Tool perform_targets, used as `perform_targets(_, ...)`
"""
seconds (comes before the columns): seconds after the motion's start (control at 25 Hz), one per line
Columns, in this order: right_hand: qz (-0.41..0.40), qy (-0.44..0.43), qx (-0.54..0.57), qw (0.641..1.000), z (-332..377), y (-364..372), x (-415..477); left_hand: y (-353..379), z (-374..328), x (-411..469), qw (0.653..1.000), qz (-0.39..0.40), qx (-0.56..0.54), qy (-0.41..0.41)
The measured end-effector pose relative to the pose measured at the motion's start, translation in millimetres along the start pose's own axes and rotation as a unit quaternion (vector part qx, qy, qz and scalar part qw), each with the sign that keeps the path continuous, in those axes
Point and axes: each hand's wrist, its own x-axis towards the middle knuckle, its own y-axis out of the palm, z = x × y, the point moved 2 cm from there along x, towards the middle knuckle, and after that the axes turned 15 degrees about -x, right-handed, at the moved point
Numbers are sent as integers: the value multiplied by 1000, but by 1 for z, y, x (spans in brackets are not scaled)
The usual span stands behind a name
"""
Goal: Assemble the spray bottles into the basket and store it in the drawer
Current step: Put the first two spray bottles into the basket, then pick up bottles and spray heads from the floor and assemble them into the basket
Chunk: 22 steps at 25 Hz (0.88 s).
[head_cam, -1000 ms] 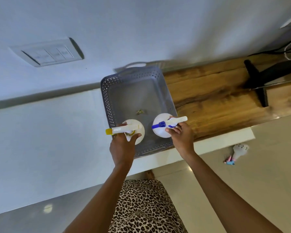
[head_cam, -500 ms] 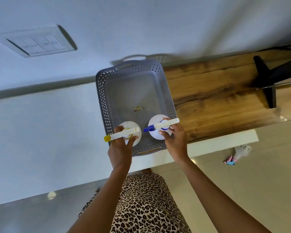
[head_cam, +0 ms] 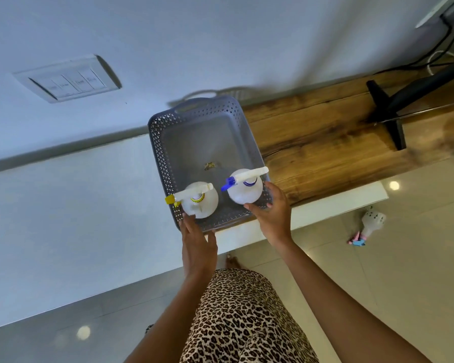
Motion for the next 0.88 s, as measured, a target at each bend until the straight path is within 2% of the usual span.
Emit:
perform_targets(0.2, -32, 16, 36, 999, -6, -28, -49, -1, -9, -51, 997, 59, 41, 30)
perform_targets(0.28, -47, 21, 51, 997, -15, -41, -66, 2, -19, -67, 993, 69, 45, 86)
perform_targets(0.36, -66, 33, 51, 996, -31, -54, -78, 15, -27, -79, 978, 104, 55, 170)
perform_targets(0.44, -83, 45, 54, 994, -48, -69, -86, 33, -31, -87, 964, 143, 67, 212)
perform_targets(0.68, -155, 130, 72, 977, -137, -144, -96, 137, -63, -118, 911, 275, 134, 276)
perform_targets(0.88, -190, 201, 76, 958, -246, -197, -70, 250, -86, -137, 865, 333, 190, 324)
